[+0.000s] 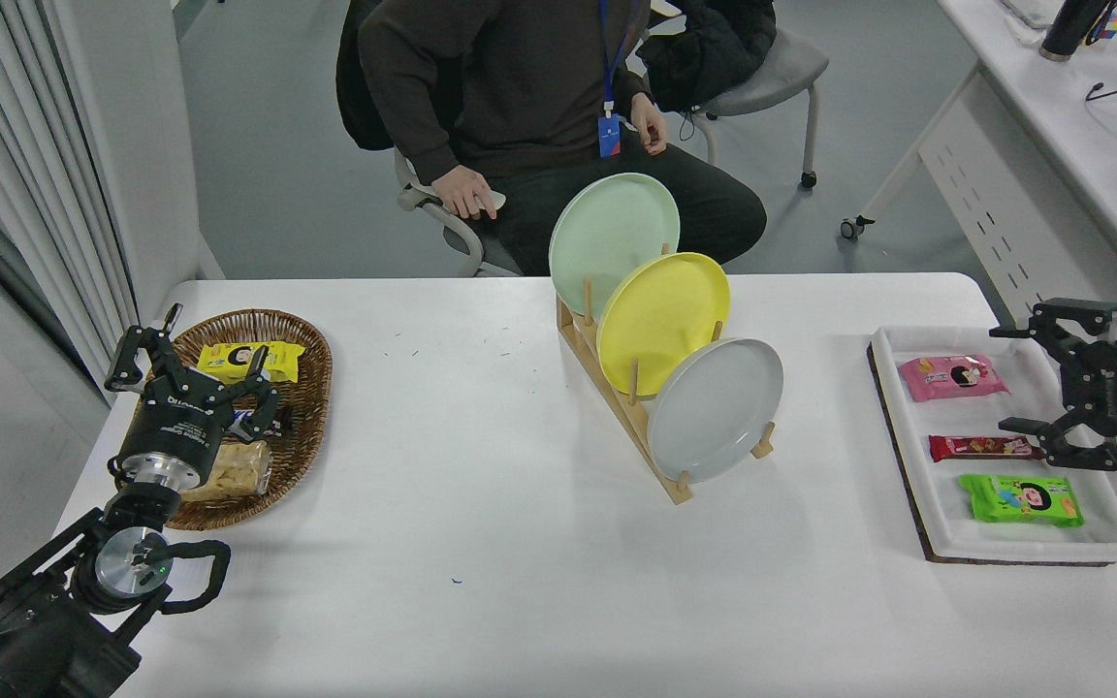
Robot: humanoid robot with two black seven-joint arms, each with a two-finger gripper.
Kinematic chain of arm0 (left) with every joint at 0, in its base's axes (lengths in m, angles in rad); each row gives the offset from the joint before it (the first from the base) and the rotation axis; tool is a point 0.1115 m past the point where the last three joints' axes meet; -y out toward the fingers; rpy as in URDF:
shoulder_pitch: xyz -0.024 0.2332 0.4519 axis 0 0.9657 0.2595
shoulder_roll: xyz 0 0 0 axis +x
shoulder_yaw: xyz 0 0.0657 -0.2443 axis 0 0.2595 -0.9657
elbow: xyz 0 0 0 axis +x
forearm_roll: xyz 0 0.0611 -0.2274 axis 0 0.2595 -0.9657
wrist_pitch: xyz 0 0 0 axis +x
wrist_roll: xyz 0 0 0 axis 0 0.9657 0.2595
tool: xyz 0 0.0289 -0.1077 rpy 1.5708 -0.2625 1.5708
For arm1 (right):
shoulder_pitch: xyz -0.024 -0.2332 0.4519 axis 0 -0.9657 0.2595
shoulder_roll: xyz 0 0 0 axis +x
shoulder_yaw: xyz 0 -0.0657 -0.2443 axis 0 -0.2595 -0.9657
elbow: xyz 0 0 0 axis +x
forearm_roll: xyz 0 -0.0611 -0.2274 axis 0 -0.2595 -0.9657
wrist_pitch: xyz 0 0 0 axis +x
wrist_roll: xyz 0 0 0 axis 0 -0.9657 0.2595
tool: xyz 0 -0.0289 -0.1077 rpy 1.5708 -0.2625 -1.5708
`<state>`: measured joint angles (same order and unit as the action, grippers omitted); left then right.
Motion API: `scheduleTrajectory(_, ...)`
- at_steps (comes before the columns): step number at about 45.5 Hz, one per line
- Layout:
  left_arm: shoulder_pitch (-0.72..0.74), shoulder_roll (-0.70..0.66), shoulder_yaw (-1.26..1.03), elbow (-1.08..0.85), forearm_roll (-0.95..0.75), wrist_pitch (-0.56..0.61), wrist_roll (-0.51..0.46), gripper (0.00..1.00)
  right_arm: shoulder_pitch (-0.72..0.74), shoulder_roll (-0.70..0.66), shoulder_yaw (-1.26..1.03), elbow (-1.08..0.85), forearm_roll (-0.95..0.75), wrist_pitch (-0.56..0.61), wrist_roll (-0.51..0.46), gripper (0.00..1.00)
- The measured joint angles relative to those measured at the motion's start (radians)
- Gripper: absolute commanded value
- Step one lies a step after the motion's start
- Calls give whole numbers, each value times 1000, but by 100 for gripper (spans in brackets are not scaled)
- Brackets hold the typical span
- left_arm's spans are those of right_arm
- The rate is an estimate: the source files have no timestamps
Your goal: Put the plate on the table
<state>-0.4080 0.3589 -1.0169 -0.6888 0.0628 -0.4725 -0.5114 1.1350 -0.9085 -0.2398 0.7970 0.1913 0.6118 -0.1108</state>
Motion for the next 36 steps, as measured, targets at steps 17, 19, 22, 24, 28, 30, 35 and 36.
scheduleTrajectory(17,0,0,0,0,0,0,0,98,31,60,-4,5,59,-7,-73,100)
scheduleTrajectory(19,0,0,0,0,0,0,0,98,41,62,-11,16,78,-12,-78,100)
scheduleTrajectory(22,0,0,0,0,0,0,0,98,67,65,-29,46,109,-31,-85,100)
scheduleTrajectory(24,0,0,0,0,0,0,0,98,77,65,-36,56,117,-43,-87,100)
scheduleTrajectory(28,0,0,0,0,0,0,0,98,105,68,-48,84,137,-77,-91,100)
scheduleTrajectory(30,0,0,0,0,0,0,0,98,119,68,-52,101,145,-105,-93,100)
scheduleTrajectory(35,0,0,0,0,0,0,0,98,146,70,-57,144,160,-176,-95,100)
scheduleTrajectory(36,0,0,0,0,0,0,0,98,153,70,-59,157,165,-200,-96,100)
